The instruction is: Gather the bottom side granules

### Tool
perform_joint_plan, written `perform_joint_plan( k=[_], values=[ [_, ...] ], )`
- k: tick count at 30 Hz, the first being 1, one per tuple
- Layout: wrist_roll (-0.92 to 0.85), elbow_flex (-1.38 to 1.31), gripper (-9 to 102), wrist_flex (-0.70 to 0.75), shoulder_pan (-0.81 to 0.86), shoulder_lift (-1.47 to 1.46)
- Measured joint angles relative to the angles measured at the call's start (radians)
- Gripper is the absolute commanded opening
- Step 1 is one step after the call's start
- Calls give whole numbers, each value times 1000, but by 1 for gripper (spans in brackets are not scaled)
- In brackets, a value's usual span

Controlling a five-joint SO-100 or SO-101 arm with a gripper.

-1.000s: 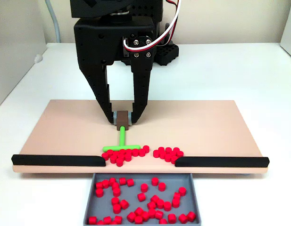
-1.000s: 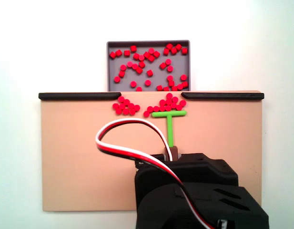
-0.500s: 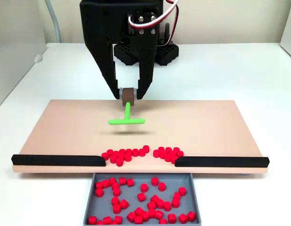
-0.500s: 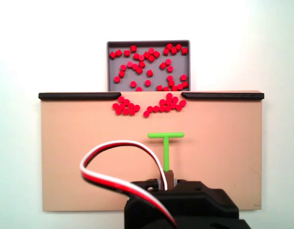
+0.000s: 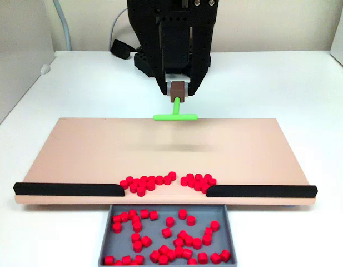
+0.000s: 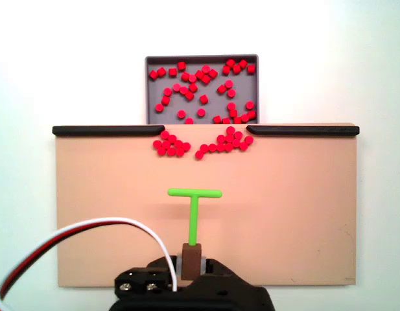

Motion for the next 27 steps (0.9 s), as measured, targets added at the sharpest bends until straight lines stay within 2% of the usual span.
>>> perform_joint_plan(
  k=[15, 27],
  values=[
    [-12, 0, 1, 0, -2, 0],
    [-110, 0, 1, 9, 5, 0]
  ],
)
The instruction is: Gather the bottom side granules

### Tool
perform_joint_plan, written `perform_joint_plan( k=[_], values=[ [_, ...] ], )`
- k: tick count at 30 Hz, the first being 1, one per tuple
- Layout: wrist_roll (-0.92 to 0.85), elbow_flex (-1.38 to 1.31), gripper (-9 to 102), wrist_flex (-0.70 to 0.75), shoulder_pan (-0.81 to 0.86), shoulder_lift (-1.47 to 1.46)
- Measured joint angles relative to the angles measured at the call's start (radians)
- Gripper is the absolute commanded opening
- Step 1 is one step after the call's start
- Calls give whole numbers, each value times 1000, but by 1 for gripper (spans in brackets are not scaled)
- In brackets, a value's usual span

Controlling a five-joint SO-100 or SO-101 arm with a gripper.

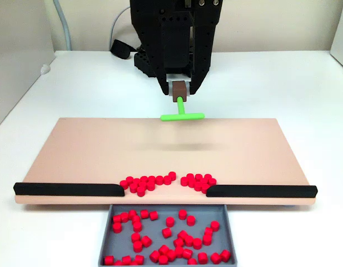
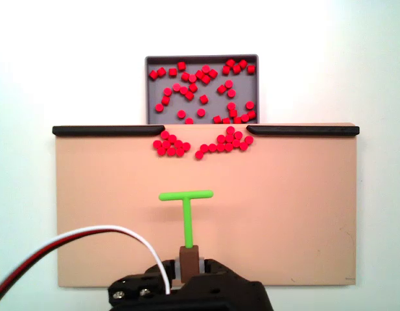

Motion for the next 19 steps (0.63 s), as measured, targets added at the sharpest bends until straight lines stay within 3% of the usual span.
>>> perform_joint_plan(
  k=[19],
  values=[
    [-15, 0, 1, 0, 6, 0]
  ],
)
